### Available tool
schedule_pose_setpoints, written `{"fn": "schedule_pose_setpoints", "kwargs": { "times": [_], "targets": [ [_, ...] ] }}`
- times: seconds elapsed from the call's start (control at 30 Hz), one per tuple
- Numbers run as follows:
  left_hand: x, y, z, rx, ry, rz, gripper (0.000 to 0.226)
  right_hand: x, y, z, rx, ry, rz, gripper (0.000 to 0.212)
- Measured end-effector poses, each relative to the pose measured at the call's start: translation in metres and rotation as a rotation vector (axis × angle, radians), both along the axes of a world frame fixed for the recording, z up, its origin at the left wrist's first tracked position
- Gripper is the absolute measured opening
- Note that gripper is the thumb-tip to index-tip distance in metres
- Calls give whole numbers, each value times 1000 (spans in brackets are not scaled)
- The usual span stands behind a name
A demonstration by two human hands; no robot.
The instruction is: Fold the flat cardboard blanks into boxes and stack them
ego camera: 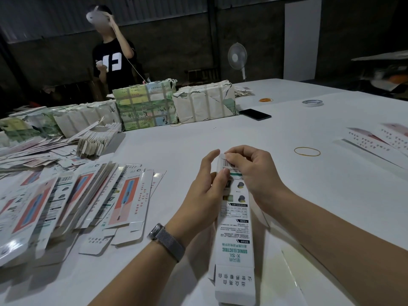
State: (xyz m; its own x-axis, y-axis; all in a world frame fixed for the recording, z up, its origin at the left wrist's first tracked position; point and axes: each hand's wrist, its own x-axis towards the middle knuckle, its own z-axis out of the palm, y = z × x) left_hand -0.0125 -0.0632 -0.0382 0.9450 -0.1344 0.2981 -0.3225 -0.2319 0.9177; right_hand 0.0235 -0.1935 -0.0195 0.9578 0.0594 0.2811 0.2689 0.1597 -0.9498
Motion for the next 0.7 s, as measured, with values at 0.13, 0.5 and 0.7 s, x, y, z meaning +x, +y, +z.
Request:
{"fn": "schedule_pose_setpoints", "kwargs": {
  "times": [0.13, 0.5, 0.7],
  "targets": [
    [-1, -2, 1, 1, 19, -3, 33, 1, 0, 0, 11, 13, -18, 23],
    [-2, -1, 1, -33, -5, -69, 38, 2, -2, 3, 51, 54, 57, 25],
    [-2, -1, 1, -59, 11, -71, 36, 1, -2, 3, 66, 54, 90, 24]
  ]
}}
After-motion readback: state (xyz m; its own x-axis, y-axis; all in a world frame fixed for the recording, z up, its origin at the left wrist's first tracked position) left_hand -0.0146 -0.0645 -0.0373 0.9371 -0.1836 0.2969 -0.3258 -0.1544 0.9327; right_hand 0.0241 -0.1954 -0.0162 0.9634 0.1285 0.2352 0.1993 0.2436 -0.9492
